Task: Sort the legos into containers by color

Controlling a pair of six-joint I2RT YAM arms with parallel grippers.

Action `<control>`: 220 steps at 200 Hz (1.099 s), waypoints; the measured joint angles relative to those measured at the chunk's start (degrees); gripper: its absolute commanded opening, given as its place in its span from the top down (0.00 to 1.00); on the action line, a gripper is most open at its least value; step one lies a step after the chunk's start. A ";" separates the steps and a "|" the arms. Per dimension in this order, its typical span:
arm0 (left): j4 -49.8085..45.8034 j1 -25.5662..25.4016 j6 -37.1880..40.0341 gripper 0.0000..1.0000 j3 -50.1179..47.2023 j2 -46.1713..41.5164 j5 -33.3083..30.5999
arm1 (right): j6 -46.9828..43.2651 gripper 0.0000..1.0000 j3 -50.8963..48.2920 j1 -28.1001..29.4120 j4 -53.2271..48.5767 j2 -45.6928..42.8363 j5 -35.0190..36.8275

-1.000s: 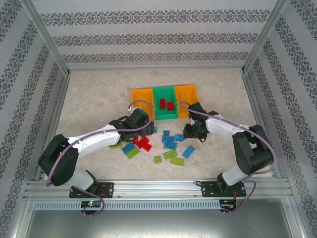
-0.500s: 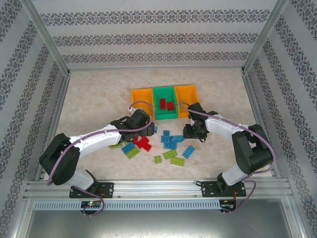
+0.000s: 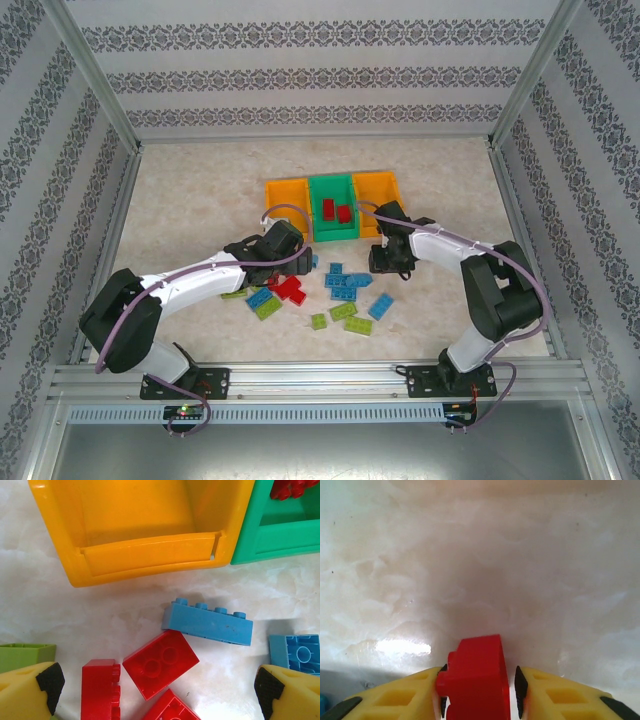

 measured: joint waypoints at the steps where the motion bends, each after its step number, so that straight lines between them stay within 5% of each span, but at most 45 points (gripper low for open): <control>1: 0.00 0.00 0.00 0.01 0.00 0.00 0.02 | -0.11 0.66 0.04 0.00 0.00 0.04 0.04; 48: -0.02 0.00 0.00 0.01 0.00 0.00 -0.31 | -0.87 0.75 0.52 0.44 -0.35 -0.07 0.68; 123: -0.09 0.00 0.00 0.01 0.00 -0.13 -1.92 | 3.02 0.74 14.08 1.60 3.58 -1.16 -5.42; 220: -5.64 0.00 -0.55 0.01 0.00 -0.13 -4.00 | 8.87 0.59 34.21 1.46 5.81 18.75 -10.56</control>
